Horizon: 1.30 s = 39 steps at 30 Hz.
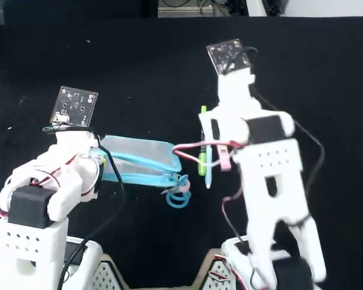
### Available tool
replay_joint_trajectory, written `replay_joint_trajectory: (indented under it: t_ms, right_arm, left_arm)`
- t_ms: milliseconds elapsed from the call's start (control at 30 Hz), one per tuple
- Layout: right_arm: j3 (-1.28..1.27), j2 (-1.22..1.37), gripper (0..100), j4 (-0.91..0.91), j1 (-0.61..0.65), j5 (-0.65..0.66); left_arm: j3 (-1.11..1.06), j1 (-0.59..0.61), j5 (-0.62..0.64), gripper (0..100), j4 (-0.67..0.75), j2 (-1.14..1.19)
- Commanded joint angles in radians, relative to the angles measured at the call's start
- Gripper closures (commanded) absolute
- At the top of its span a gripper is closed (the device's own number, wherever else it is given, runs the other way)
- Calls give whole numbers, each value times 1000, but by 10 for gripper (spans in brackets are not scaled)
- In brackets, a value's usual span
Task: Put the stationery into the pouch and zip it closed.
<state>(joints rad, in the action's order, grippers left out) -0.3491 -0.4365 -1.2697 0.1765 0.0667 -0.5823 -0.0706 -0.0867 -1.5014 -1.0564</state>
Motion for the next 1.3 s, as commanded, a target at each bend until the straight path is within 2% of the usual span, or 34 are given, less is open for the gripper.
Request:
replay_joint_trajectory:
  t_ms: [0, 200, 333, 600, 967, 1133, 1267]
  right_arm:
    - [-8, 93, 864, 133, -14, -9]
    - [-7, 328, 861, 330, -18, -12]
    - [39, 475, 863, 423, -20, -78]
    - [217, 742, 864, 428, -58, -77]
    - [387, 944, 864, 427, -54, -74]
    - [449, 984, 861, 428, -54, 46]
    - [475, 1010, 862, 428, -54, 87]
  left_arm:
    - [15, 2, -5, 968, 5, 6]
    - [15, 2, -5, 968, 3, 6]
    - [15, 2, -5, 968, 3, 6]
    - [-2, -1, -5, 967, 6, 6]
    - [-15, -4, -6, 966, 8, 6]
    - [-16, -4, -6, 966, 8, 6]
    - [-16, -4, -6, 966, 8, 6]
